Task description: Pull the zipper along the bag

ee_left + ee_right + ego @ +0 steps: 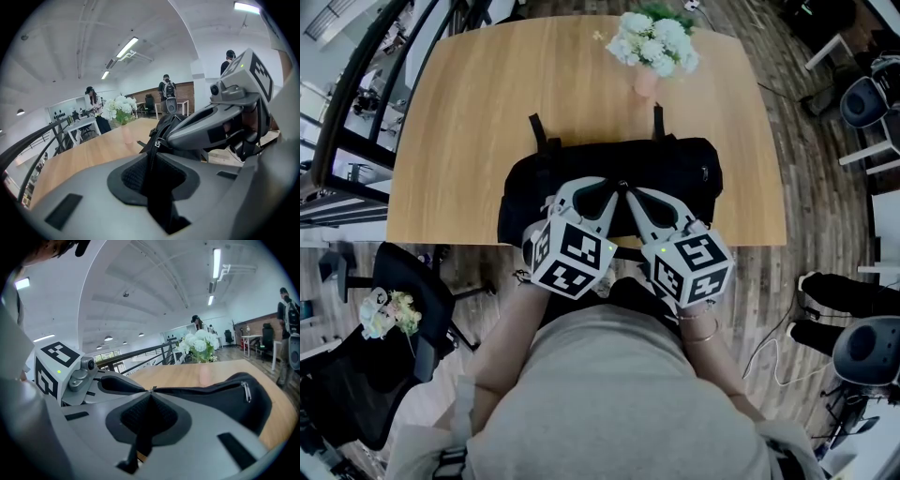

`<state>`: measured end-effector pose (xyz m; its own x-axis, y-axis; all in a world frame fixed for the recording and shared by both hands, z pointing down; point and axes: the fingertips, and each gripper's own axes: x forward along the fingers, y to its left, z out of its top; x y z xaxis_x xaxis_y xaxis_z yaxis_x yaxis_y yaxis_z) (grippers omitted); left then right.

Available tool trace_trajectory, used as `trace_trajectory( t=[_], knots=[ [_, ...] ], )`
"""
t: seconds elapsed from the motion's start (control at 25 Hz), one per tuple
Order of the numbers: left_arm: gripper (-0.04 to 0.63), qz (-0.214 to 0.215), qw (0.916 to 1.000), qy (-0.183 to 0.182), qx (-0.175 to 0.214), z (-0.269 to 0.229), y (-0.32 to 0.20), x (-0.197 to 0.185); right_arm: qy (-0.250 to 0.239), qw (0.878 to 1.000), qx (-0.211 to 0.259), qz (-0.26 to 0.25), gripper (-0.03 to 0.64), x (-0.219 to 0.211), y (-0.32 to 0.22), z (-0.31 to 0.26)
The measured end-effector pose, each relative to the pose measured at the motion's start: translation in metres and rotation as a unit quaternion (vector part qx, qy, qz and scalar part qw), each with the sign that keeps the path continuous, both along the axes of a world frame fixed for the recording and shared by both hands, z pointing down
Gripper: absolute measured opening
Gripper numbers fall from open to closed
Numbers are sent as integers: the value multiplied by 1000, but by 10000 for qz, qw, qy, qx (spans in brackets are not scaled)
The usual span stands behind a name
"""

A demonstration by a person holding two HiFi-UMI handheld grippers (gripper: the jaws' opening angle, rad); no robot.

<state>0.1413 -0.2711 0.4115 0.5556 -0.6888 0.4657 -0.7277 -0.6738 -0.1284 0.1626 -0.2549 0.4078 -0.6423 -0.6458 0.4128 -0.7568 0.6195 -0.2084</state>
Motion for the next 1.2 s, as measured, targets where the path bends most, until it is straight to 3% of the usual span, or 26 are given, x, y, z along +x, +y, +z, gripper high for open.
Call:
trace_trajectory(
  t=[0.32,1.2],
  knots=[
    [58,4,10000,94,-16,-1,0,-2,14,10000,18,51,9,5,-4,2],
    [55,-231,9991,345,99,-12,-6,-9,49,9969,81,776,11,63,-20,0]
  ],
)
